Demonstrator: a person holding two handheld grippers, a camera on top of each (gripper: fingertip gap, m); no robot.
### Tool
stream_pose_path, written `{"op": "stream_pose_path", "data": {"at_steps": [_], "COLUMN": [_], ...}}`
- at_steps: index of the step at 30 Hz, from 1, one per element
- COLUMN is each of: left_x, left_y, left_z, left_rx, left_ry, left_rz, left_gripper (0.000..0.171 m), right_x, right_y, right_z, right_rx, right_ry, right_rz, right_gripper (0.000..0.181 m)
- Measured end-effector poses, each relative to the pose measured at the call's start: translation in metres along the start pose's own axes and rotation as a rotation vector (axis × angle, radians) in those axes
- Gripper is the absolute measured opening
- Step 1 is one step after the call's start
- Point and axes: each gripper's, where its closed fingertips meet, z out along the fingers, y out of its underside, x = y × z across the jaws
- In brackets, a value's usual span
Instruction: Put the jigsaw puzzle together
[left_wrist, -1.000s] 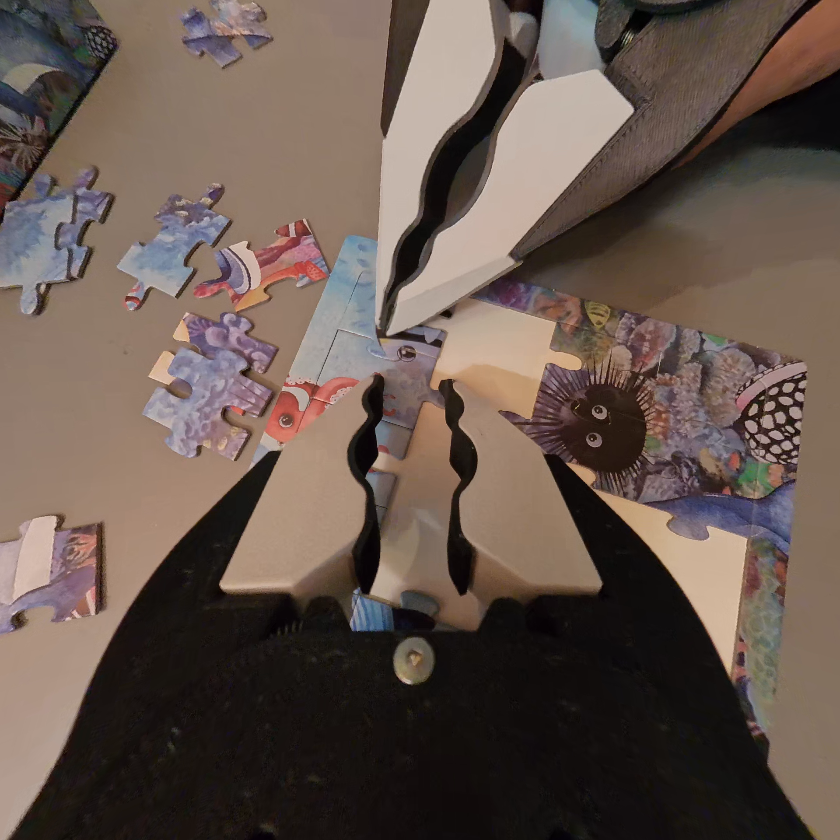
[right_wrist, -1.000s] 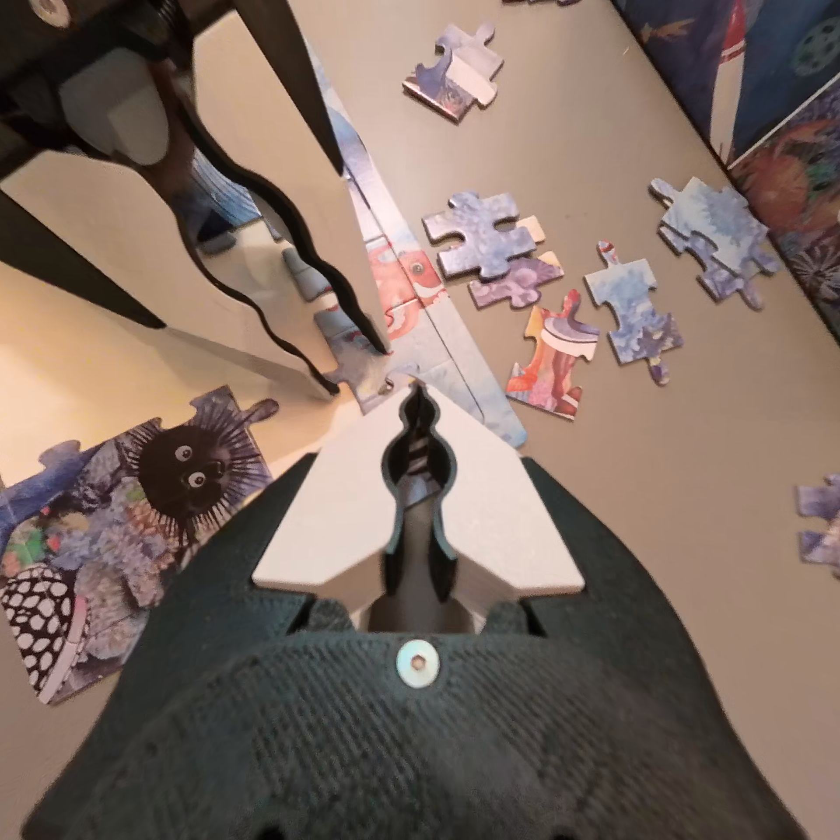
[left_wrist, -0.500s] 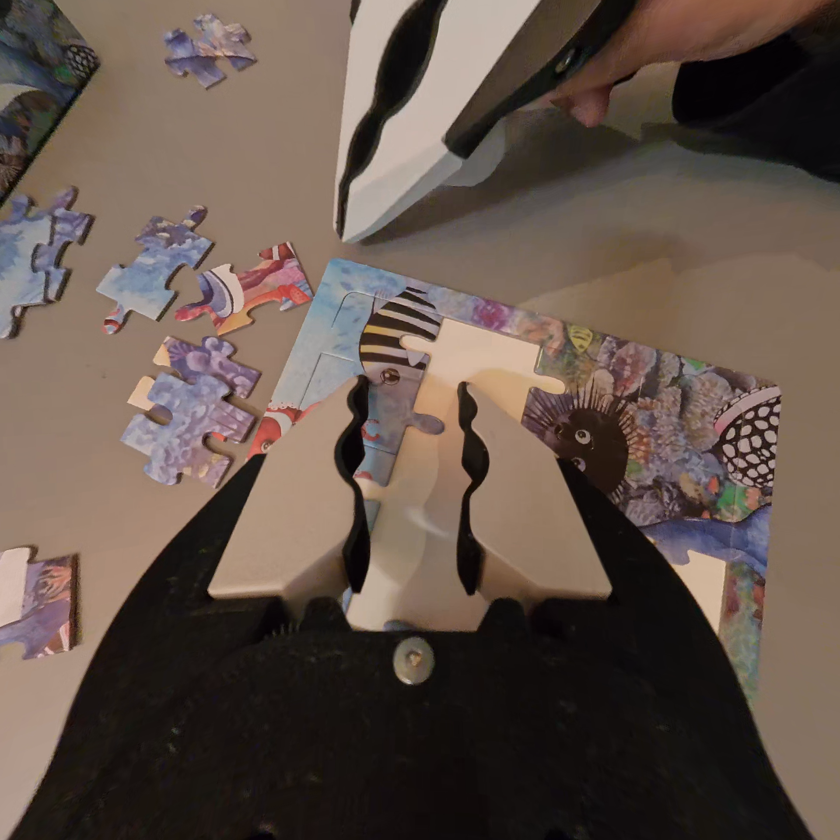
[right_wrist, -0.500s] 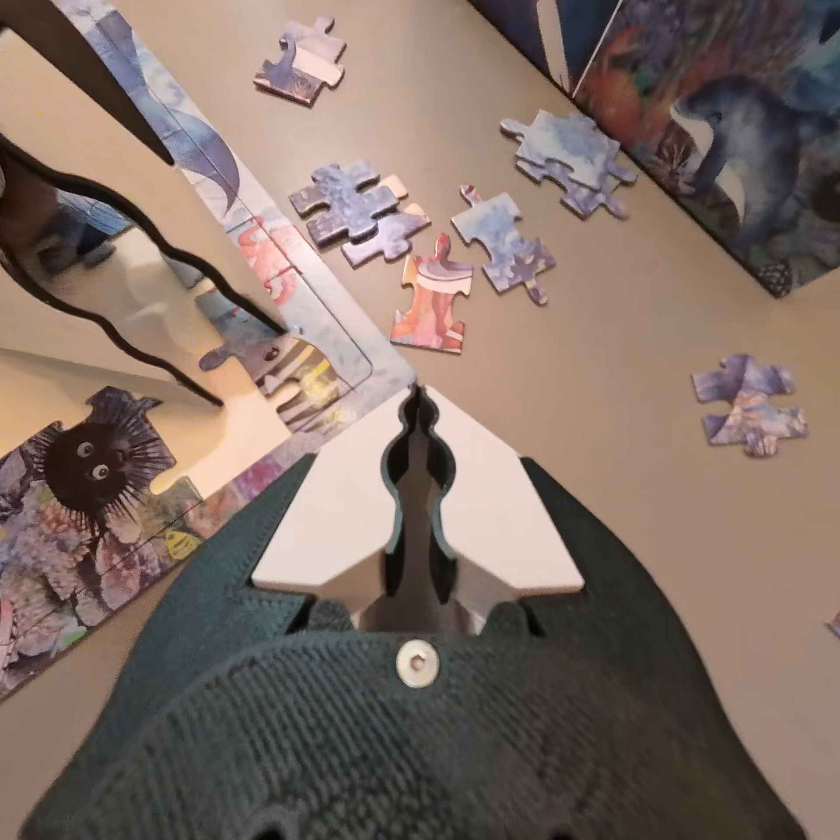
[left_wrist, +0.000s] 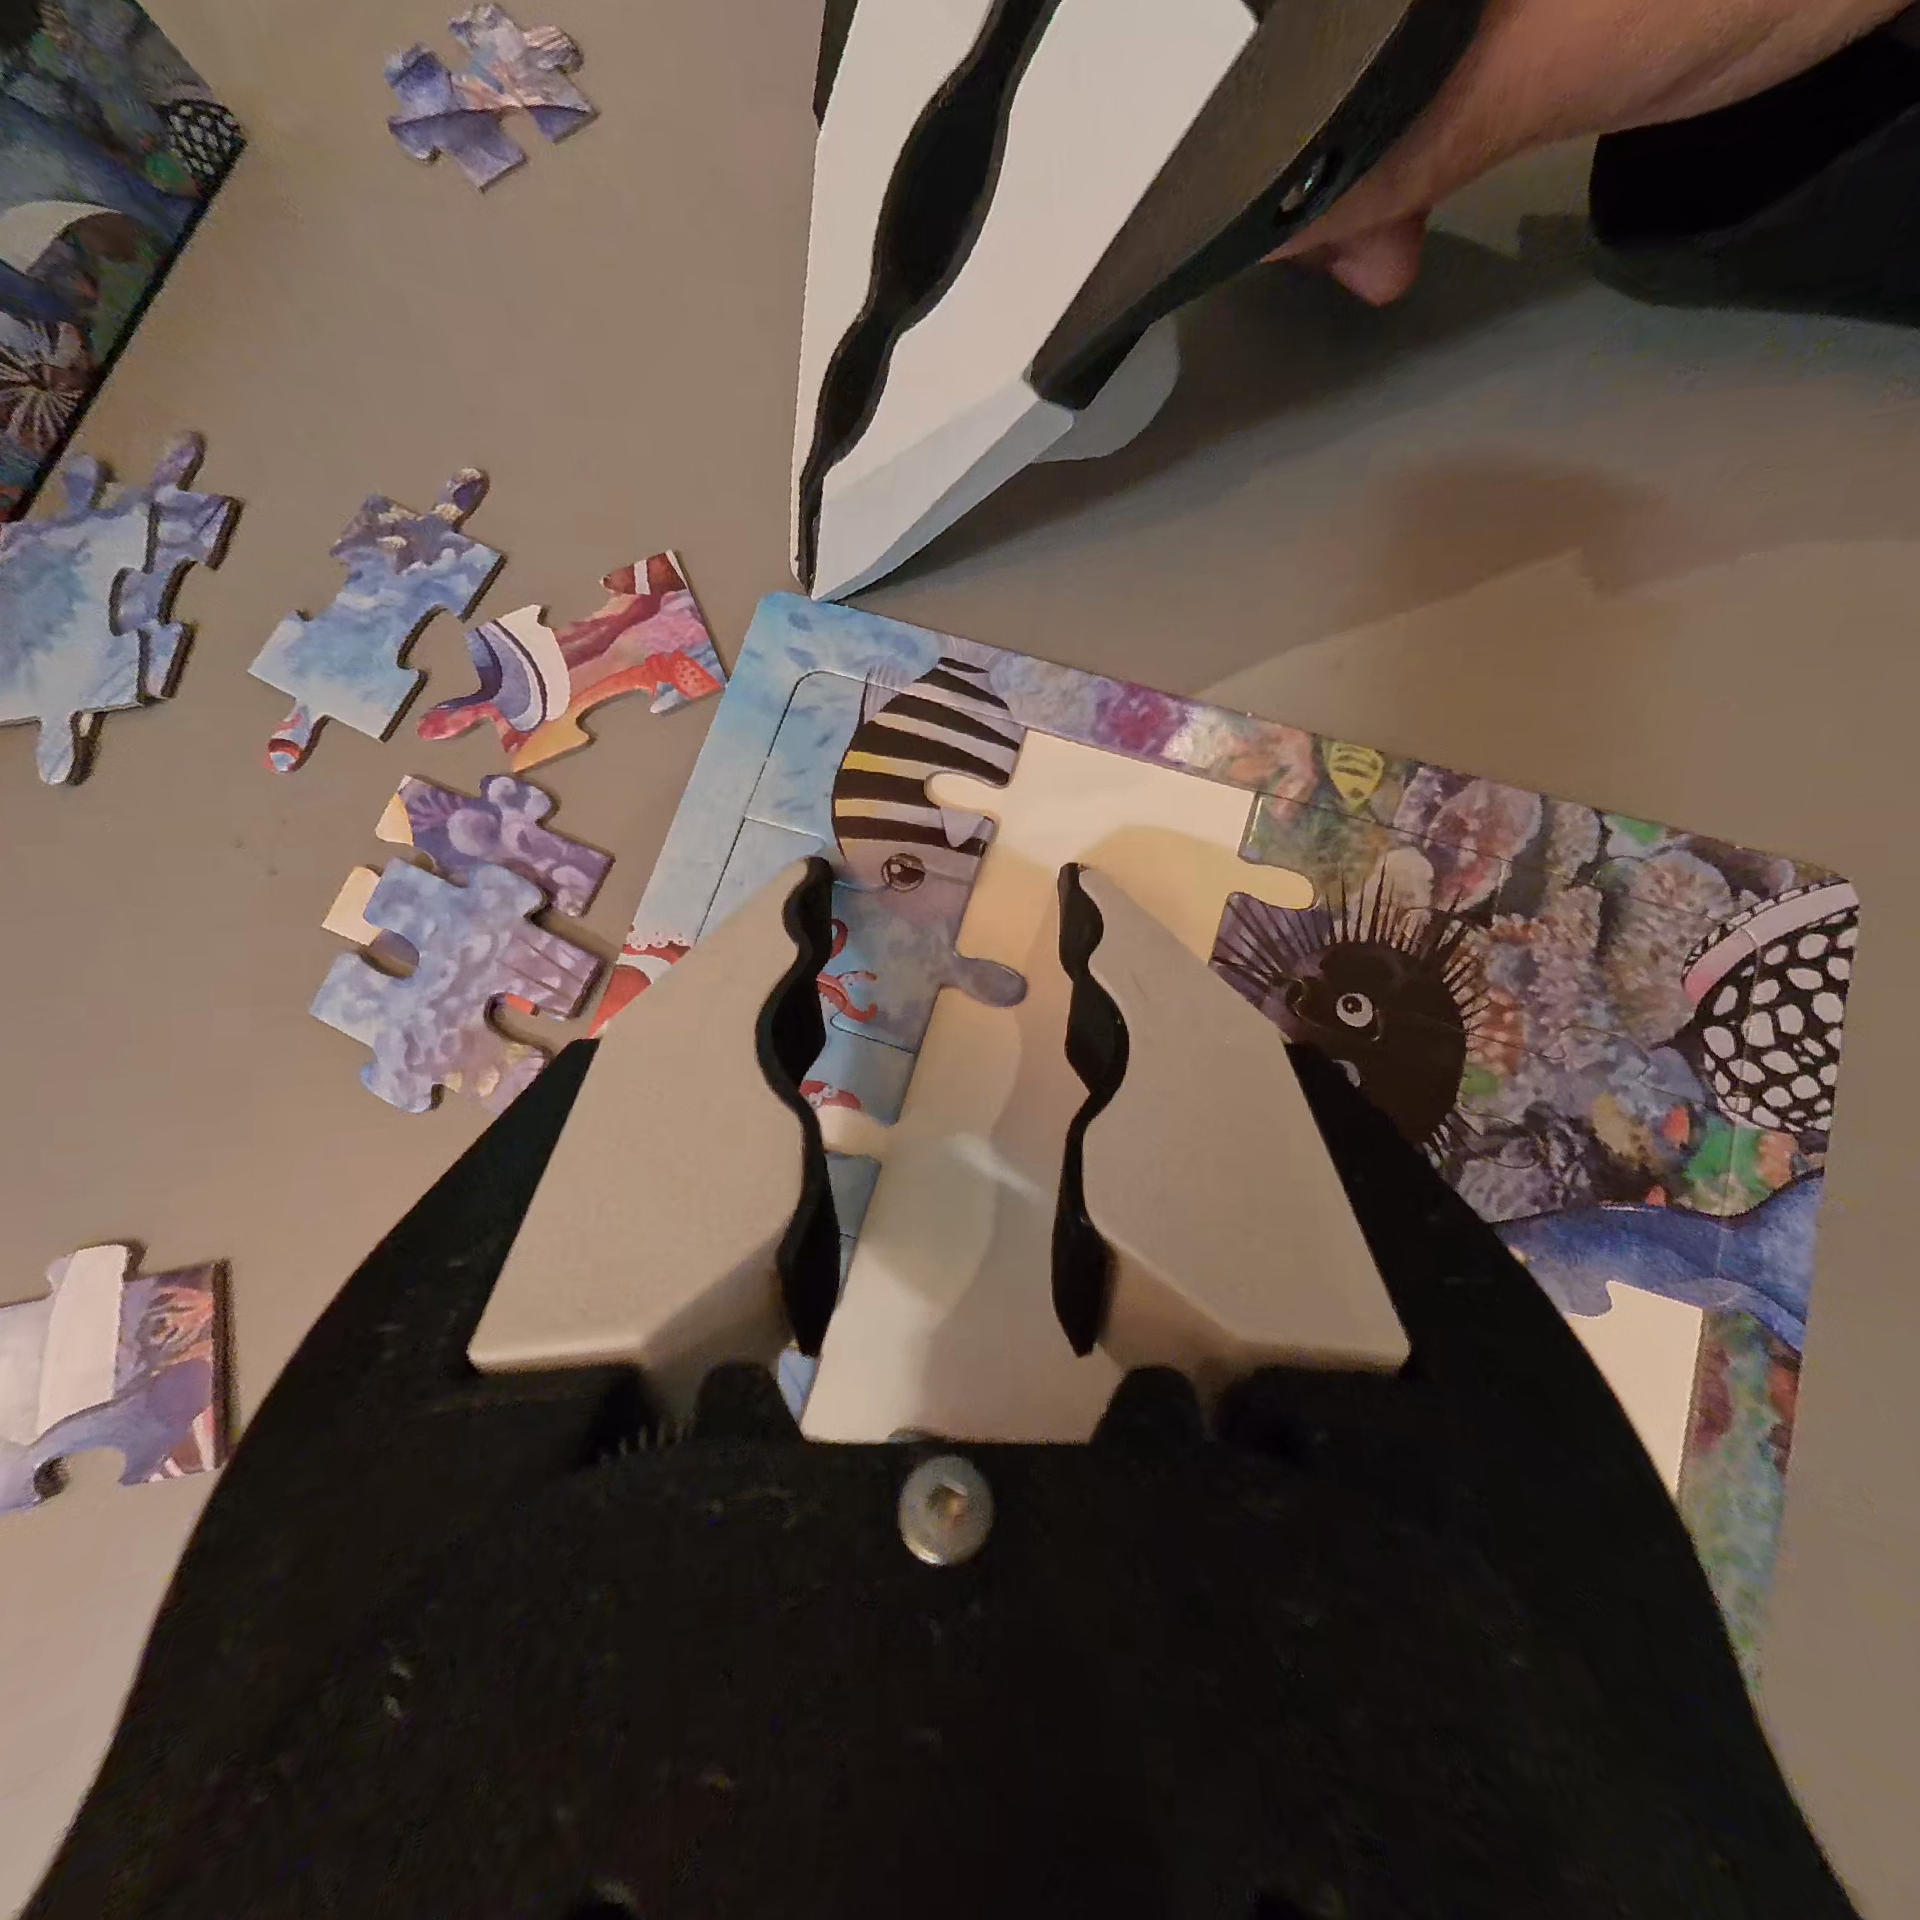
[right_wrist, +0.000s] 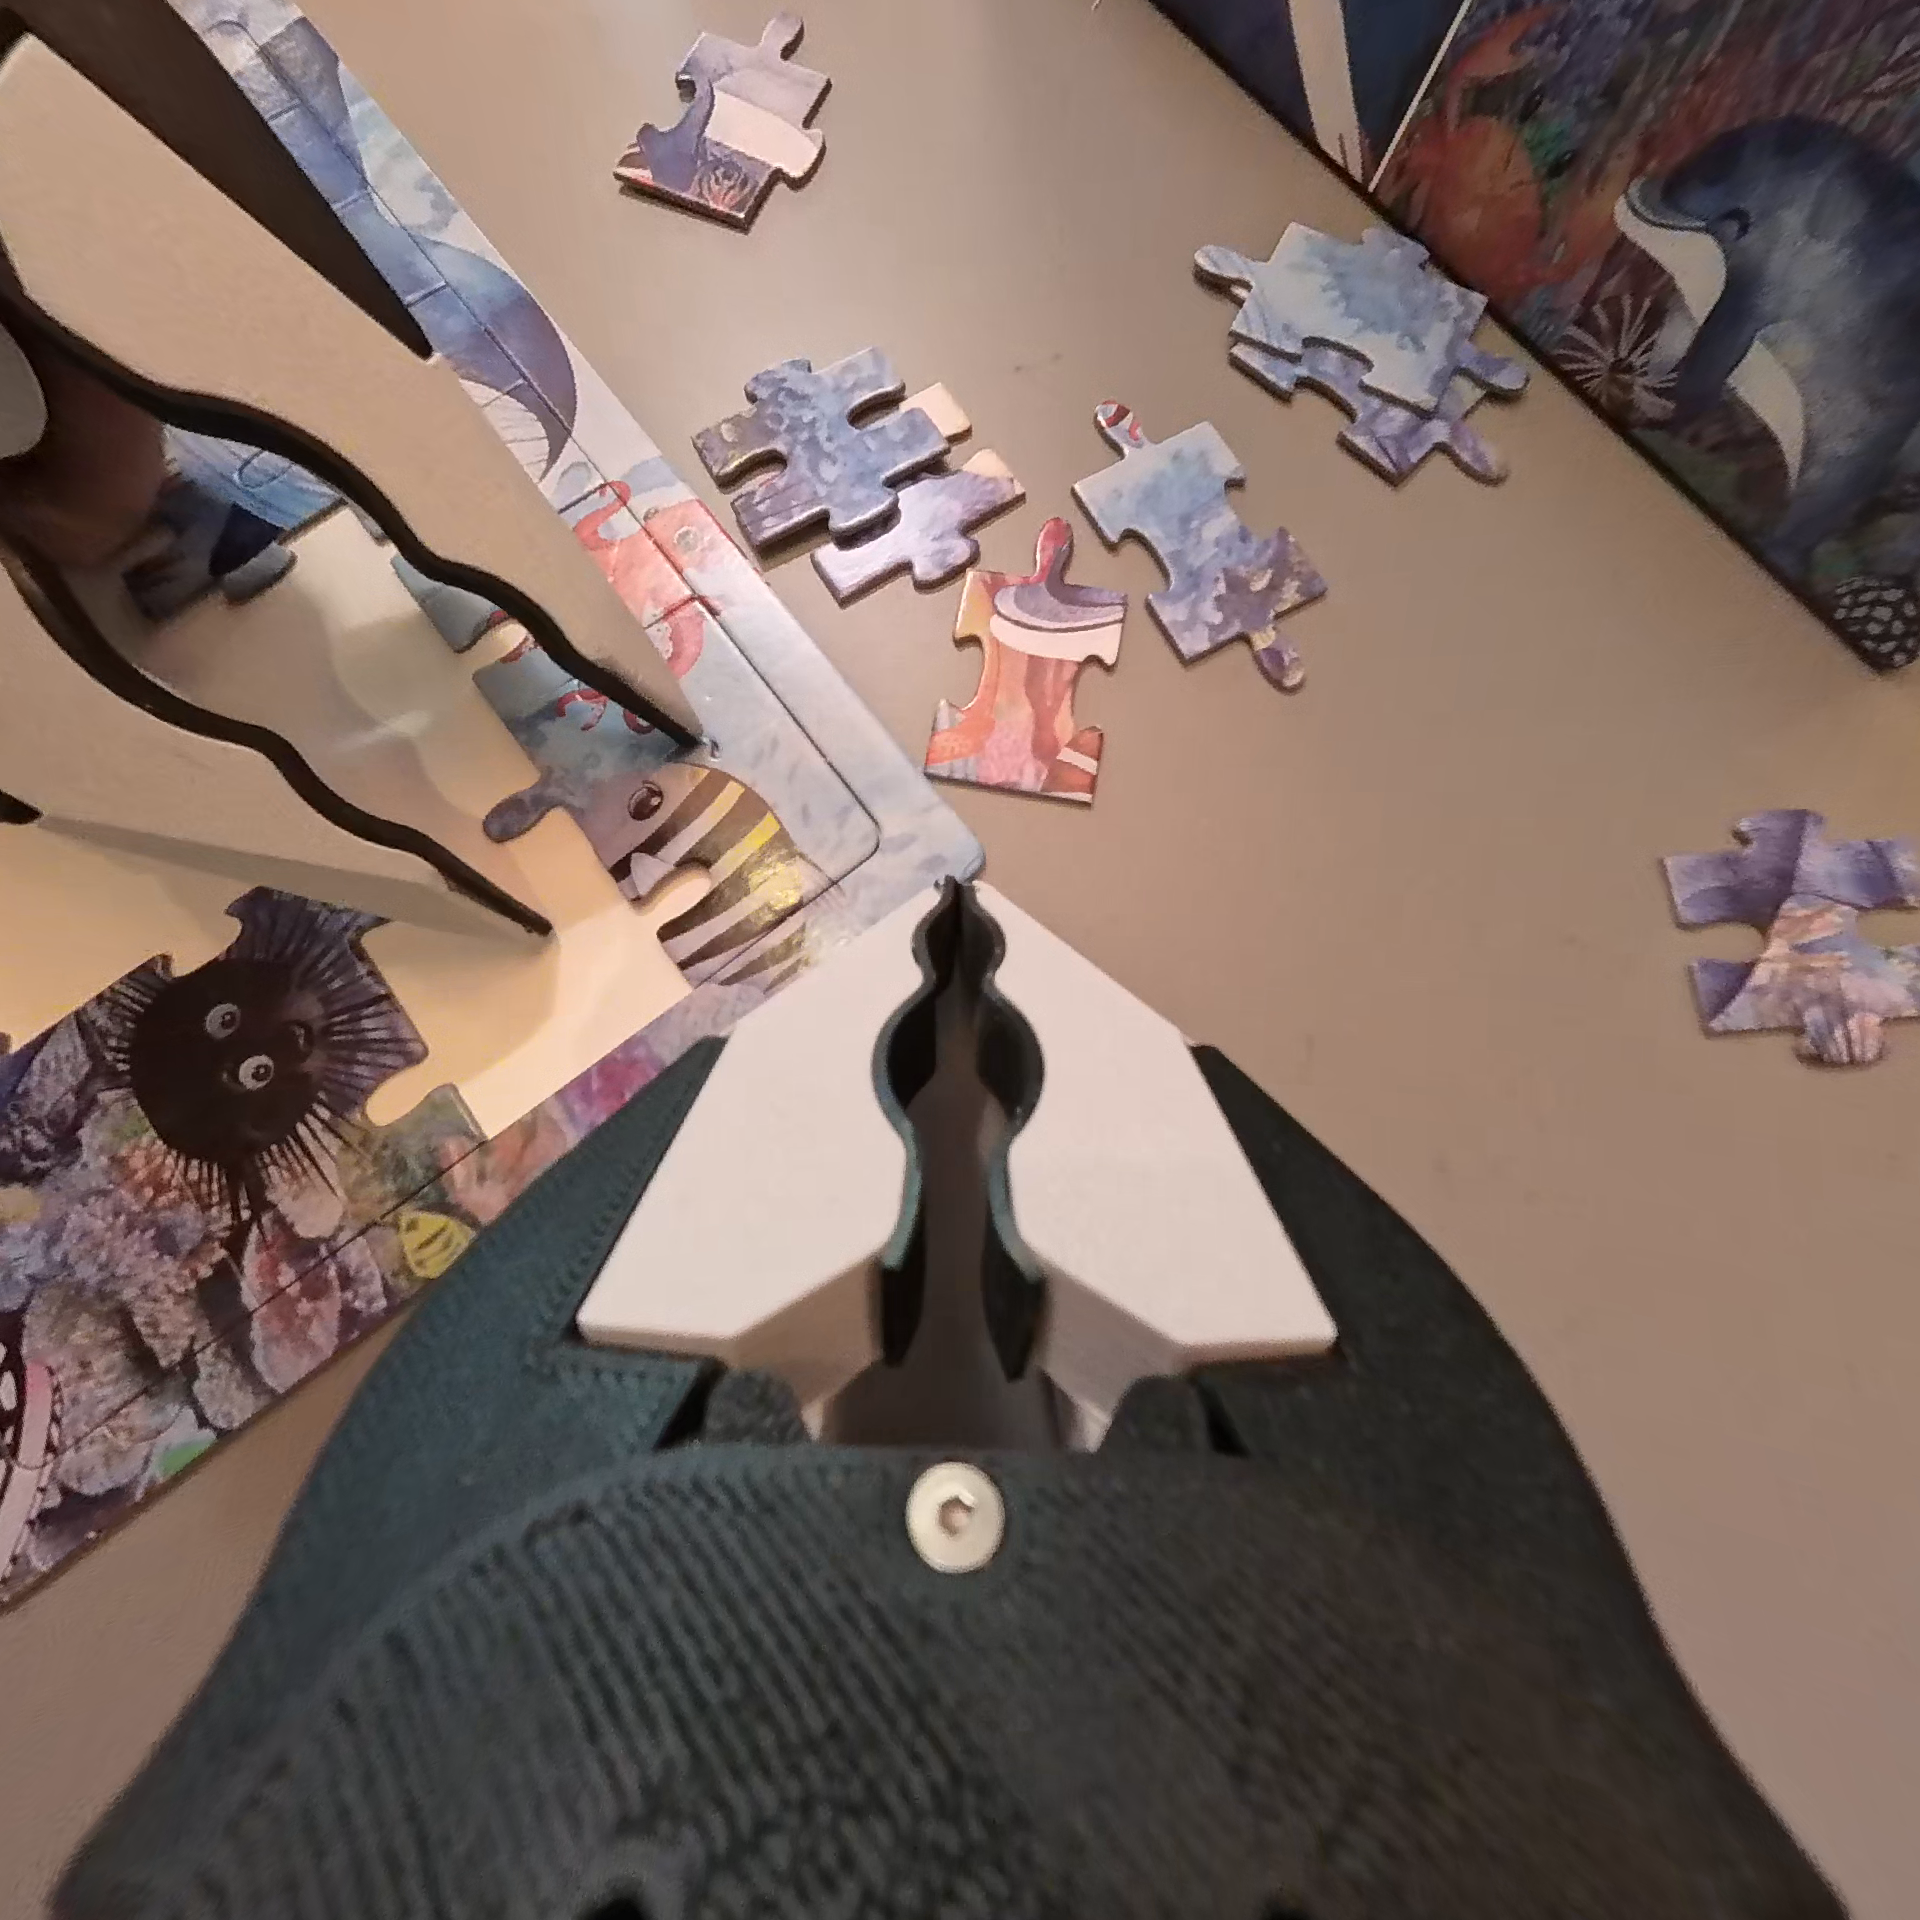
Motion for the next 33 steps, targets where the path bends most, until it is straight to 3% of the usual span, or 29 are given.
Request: {"op": "stream_pose_path", "data": {"at_steps": [14,16,21,26,29,33], "left_x": [0.000,0.003,-0.006,-0.004,-0.002,-0.001], "left_y": [0.001,-0.002,-0.003,0.001,0.005,0.006], "left_z": [0.000,-0.001,-0.008,-0.008,-0.006,-0.006], "left_rx": [-0.007,0.016,0.020,0.032,0.019,0.012], "left_ry": [-0.023,-0.009,-0.095,-0.019,0.023,0.023], "left_rz": [0.082,0.086,0.167,0.102,0.059,0.061], "left_gripper": [0.042,0.030,0.035,0.036,0.032,0.029], "right_x": [0.000,0.000,0.001,0.000,-0.008,-0.039], "right_y": [0.000,0.000,0.000,0.000,-0.011,-0.034], "right_z": [0.001,0.002,0.002,0.002,-0.001,-0.002], "right_rx": [-0.003,0.001,0.000,-0.015,0.035,0.154], "right_ry": [0.017,0.017,0.022,0.039,0.029,-0.094], "right_rz": [0.005,0.005,-0.004,-0.031,-0.067,-0.065], "right_gripper": [0.000,0.000,0.000,0.000,0.000,0.000]}}
